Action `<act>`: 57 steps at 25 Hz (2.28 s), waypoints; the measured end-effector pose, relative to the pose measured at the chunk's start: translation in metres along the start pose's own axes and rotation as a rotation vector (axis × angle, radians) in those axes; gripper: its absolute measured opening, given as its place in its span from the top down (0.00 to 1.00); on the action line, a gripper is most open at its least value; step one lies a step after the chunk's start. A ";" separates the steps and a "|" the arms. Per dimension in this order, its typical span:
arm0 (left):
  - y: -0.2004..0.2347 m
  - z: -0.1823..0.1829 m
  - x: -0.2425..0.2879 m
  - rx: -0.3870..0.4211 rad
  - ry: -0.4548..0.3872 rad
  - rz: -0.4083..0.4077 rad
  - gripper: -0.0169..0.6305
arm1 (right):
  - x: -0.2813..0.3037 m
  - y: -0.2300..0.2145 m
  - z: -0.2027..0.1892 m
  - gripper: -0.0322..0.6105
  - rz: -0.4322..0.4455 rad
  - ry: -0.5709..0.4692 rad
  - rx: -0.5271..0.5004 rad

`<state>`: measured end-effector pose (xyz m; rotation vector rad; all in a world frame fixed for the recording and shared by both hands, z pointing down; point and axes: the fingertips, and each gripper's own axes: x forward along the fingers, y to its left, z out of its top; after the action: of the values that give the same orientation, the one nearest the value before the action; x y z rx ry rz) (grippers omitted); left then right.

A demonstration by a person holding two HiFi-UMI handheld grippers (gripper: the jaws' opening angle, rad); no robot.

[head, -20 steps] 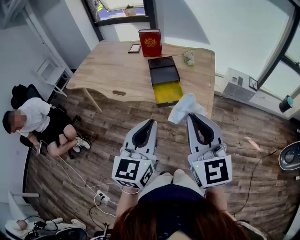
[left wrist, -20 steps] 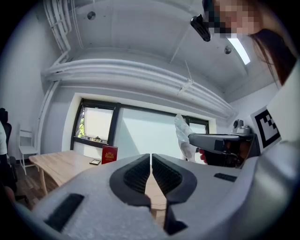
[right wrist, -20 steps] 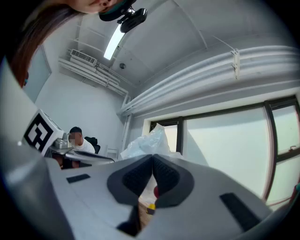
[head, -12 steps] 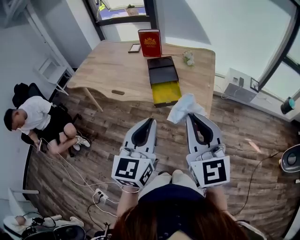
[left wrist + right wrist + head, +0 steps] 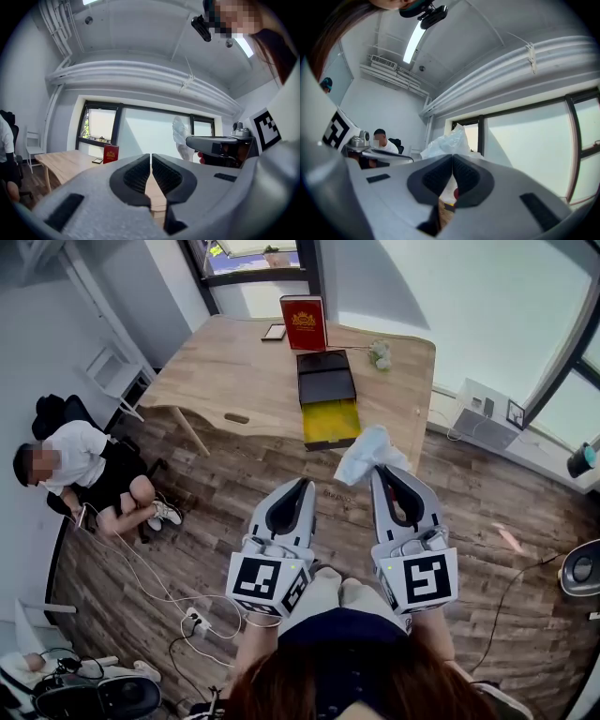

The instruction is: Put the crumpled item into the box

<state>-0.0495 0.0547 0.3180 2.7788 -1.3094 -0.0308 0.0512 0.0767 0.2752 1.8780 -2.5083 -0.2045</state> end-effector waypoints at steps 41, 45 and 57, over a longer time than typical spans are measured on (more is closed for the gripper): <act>0.127 -0.005 0.141 -0.050 0.011 -0.072 0.92 | 0.182 -0.038 -0.051 0.91 -0.052 0.131 -0.083; 0.138 -0.005 0.150 -0.060 0.015 -0.084 0.92 | 0.194 -0.039 -0.055 0.91 -0.065 0.154 -0.092; 0.157 -0.013 0.181 -0.081 0.036 -0.071 0.92 | 0.227 -0.053 -0.086 0.91 -0.047 0.233 -0.109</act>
<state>-0.0544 -0.1837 0.3438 2.7433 -1.1736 -0.0372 0.0444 -0.1638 0.3376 1.8043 -2.2575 -0.1128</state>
